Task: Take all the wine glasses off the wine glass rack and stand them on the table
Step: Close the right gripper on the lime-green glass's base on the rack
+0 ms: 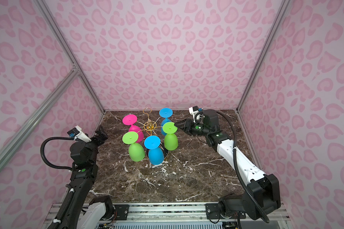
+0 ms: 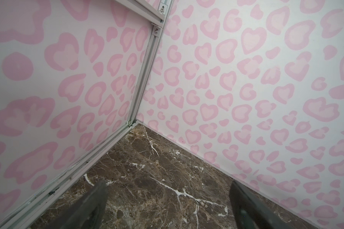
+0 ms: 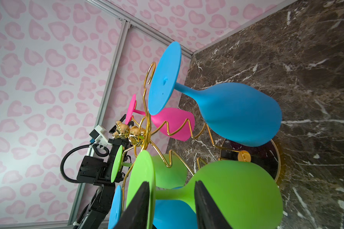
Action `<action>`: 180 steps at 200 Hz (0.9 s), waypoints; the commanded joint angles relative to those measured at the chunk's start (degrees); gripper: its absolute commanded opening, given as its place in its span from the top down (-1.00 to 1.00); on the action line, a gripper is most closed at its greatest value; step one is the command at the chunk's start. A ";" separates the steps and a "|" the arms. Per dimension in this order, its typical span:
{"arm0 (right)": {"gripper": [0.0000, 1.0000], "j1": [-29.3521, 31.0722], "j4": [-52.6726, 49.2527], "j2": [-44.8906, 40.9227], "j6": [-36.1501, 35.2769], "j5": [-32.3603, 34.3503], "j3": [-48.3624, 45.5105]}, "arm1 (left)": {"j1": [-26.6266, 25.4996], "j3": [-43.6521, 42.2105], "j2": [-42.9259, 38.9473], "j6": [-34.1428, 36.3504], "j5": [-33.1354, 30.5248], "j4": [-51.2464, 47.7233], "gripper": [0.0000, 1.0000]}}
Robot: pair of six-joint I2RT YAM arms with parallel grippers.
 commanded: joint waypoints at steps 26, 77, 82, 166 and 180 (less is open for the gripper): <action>0.35 0.49 3.73 0.09 2.93 -0.78 -0.79 | 0.09 0.69 -0.07 -0.16 0.14 0.40 -0.93; 0.52 0.50 4.37 -0.79 4.19 -0.78 -0.79 | 0.00 0.70 -0.18 -0.28 -0.22 0.13 -0.93; 0.54 0.59 4.35 -0.94 4.27 -0.63 -0.79 | 0.00 0.70 -0.20 -0.29 -0.37 0.11 -0.93; 0.84 0.54 4.65 -0.83 6.10 -0.67 -0.60 | -0.05 0.59 -0.48 -0.45 -0.93 -0.04 -0.93; 0.87 0.52 5.26 -0.68 6.68 -0.85 -0.57 | -0.09 0.61 -0.51 -0.44 -1.01 -0.04 -0.93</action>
